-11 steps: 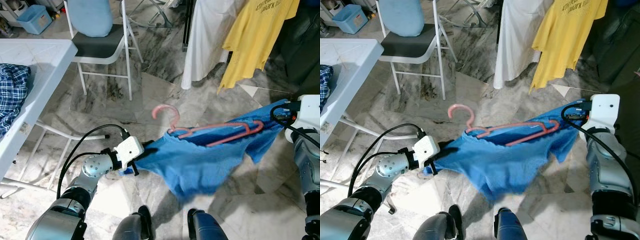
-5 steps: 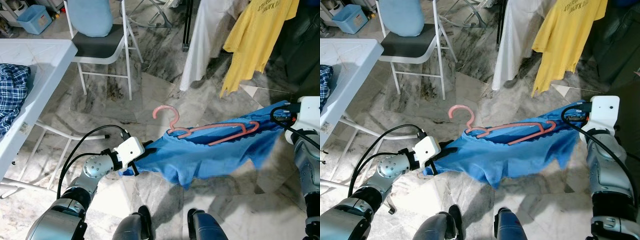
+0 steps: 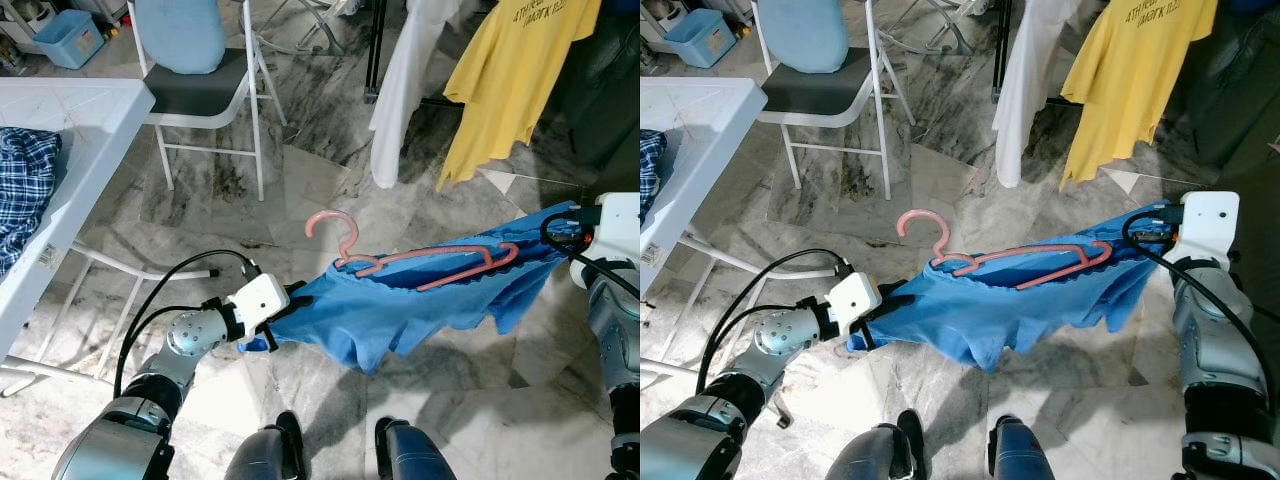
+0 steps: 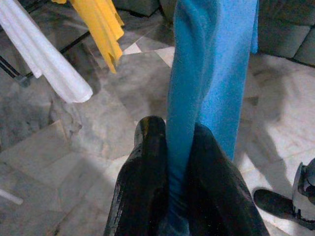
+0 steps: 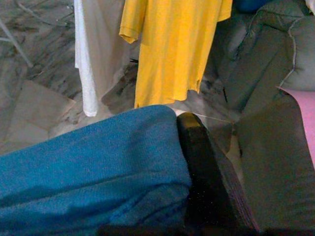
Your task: Hang hanger
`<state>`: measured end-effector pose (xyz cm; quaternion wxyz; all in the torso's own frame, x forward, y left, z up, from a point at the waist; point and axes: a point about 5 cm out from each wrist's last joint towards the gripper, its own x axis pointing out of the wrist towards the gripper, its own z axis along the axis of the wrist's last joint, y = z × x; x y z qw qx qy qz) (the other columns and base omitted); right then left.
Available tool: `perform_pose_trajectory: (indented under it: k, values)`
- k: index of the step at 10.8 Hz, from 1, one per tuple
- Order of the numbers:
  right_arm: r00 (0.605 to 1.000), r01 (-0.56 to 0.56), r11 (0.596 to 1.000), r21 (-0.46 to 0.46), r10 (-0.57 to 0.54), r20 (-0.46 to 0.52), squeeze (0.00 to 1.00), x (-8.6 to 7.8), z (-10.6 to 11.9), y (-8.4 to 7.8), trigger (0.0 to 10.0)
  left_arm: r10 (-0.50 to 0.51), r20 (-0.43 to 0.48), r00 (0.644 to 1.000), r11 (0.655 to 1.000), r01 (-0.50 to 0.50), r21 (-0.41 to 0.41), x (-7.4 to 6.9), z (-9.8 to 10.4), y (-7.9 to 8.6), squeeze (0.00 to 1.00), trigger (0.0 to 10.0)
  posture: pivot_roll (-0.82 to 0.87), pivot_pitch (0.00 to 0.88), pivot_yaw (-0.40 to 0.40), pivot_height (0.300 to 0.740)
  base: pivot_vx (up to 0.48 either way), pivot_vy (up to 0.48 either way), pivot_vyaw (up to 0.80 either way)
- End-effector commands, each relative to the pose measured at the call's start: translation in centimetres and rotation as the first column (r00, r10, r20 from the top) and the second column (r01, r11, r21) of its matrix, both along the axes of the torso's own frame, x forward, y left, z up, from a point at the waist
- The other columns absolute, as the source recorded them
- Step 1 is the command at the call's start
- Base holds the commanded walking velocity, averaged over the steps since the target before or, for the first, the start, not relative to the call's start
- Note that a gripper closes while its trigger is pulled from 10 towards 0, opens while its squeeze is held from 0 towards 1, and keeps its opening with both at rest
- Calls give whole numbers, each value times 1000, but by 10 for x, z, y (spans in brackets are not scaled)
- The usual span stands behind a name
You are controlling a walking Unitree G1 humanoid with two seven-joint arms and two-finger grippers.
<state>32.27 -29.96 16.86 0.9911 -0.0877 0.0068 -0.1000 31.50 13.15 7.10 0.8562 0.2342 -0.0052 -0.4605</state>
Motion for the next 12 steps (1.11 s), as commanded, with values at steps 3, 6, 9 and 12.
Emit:
perform_pose_trajectory:
  k: [3,6,9,12]
  values:
    - [983,-173,979,112,164,86,0,23,13,72,0,283,92,955,943,-295,152,17,-9,-4,0,0,-229,241,106,740,0,0,0]
    - [969,-233,964,128,220,110,0,31,24,95,0,362,142,921,908,-383,169,21,-9,0,0,0,-228,234,96,740,0,0,0]
    - [933,-359,922,144,351,75,0,24,10,129,0,577,56,815,808,-580,106,28,-11,4,0,0,-236,230,89,740,0,0,0]
    - [874,-473,862,182,486,-32,0,3,-24,158,0,731,-169,662,671,-742,-4,34,-12,-1,0,0,-251,226,82,740,0,0,0]
